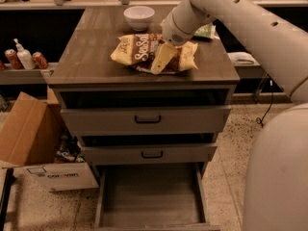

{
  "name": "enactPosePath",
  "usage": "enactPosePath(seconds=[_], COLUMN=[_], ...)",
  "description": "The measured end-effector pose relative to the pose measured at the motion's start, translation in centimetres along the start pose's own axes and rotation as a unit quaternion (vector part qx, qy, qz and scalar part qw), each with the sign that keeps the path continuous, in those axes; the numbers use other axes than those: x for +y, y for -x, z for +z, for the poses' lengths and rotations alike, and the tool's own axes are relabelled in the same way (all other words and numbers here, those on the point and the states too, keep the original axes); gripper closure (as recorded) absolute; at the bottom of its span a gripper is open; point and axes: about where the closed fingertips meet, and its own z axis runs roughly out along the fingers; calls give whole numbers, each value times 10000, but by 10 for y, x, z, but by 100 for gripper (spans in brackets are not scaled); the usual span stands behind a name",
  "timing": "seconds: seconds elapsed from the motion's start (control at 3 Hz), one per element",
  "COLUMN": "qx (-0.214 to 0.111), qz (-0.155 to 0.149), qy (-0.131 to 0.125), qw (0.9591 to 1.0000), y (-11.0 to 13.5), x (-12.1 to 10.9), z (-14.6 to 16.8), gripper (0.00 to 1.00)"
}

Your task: Place brown chip bag into bottom drawer

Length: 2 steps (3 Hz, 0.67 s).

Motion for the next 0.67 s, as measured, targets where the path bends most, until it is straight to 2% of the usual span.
enactPosePath(seconds=[0.33, 0.67], qx=[26, -79], qz=[0, -41], qy=[-234, -445], qw=[9997, 9990], y=[-5, -1], x=[-11, -17], z=[8, 3], gripper=[9, 28])
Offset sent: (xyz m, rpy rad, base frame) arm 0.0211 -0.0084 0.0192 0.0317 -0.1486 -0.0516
